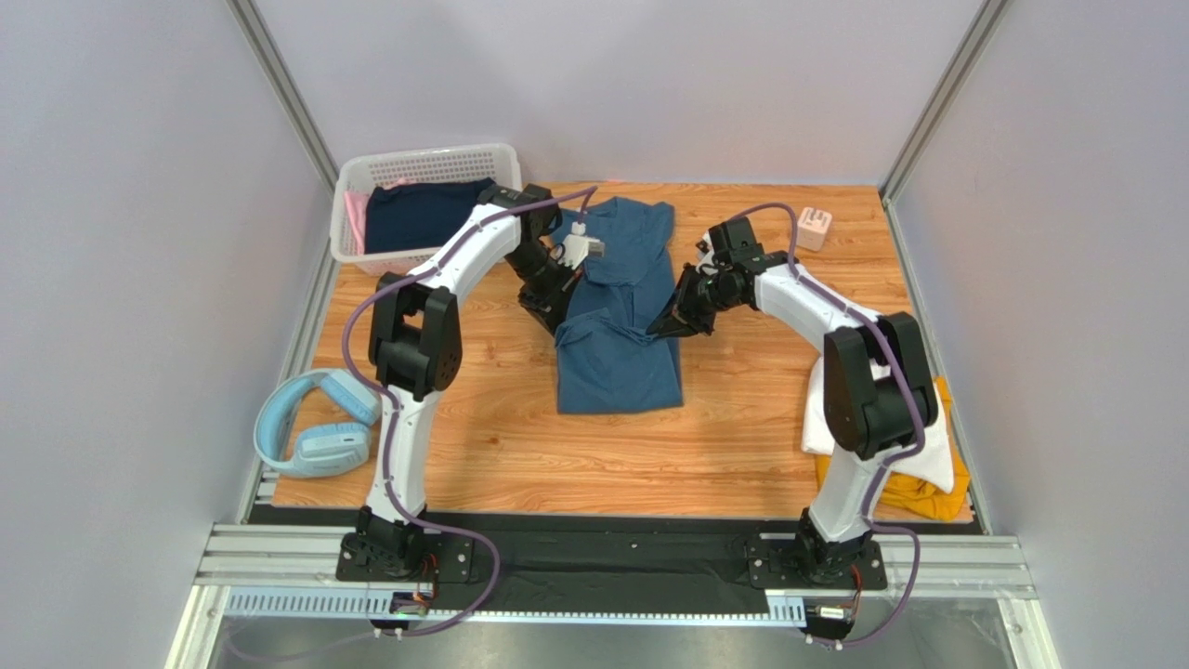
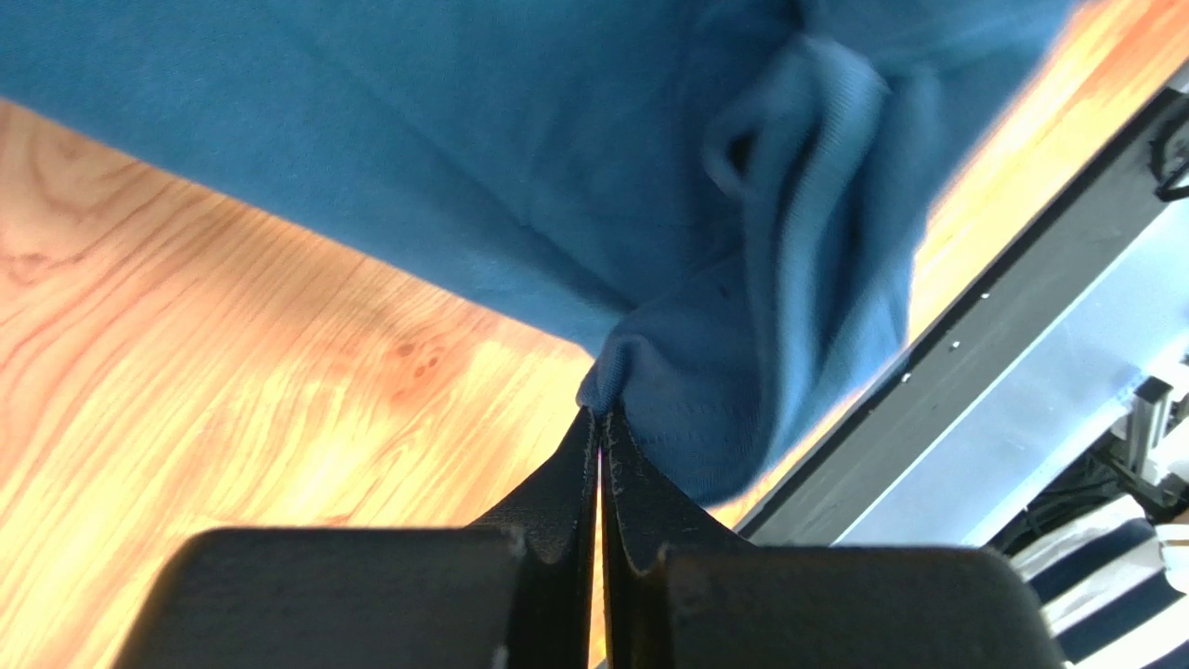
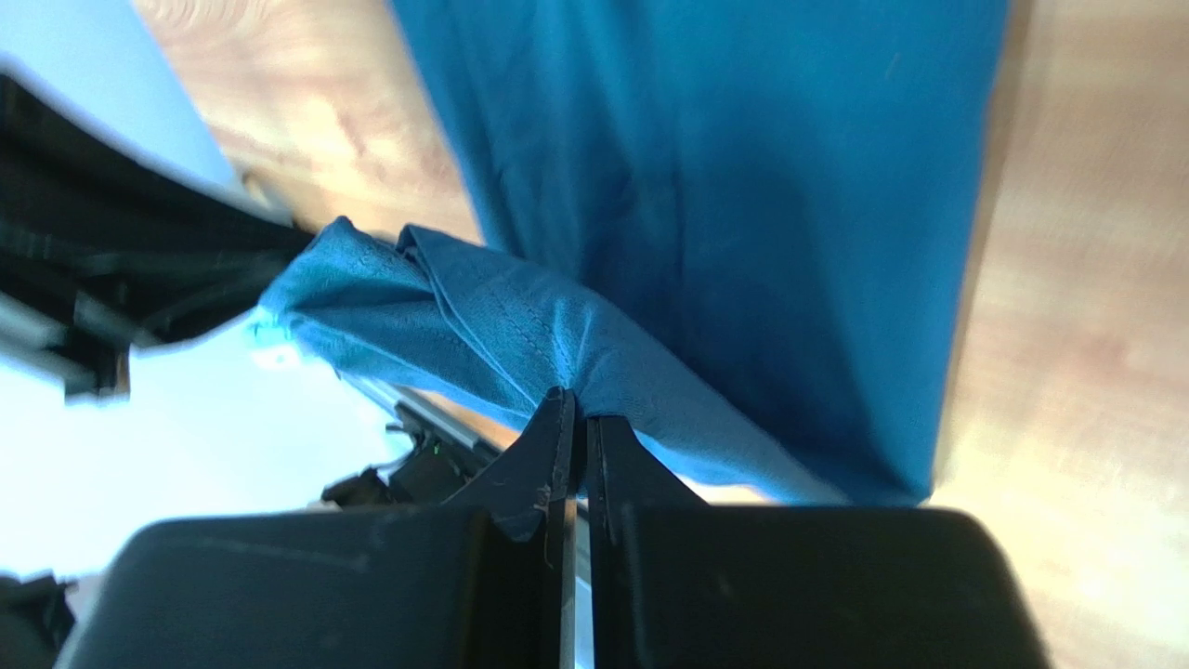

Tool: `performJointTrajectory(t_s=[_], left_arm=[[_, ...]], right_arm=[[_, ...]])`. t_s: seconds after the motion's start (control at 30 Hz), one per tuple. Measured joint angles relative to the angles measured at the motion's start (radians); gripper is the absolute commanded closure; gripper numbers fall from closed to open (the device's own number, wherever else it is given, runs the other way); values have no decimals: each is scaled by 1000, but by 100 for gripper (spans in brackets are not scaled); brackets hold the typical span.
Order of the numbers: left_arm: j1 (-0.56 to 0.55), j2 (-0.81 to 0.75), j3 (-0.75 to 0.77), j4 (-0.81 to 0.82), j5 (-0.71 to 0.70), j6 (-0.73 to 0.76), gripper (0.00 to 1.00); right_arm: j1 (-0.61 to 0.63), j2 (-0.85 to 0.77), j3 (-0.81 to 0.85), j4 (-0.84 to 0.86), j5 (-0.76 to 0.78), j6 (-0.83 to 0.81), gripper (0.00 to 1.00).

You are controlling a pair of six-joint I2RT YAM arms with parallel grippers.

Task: Fold and stack the t-shirts
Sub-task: Fold the folded rectangular tshirt in 1/3 of the way

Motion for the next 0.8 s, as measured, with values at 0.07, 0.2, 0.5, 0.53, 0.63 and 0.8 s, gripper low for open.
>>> performJointTrajectory(t_s=[0.07, 0.2, 0.5, 0.53, 0.63, 0.8], left_arm=[[1, 0, 0, 0, -12, 0, 100], [1, 27, 53, -5, -41, -1, 96], [3, 224, 277, 9, -172, -8, 68], [4, 231, 277, 12, -193, -5, 60], [7, 238, 277, 21, -266, -11, 21], [13, 230, 275, 29, -347, -4, 1]], right_arm=[[-7, 50, 28, 10, 1, 0, 100], [-15, 134, 73, 21, 5, -1, 100], [-32, 216, 136, 30, 18, -1, 98], [-34, 225, 144, 31, 18, -1, 95], [-40, 256, 177, 31, 22, -2, 75], [-55, 304, 246, 13, 34, -6, 44]])
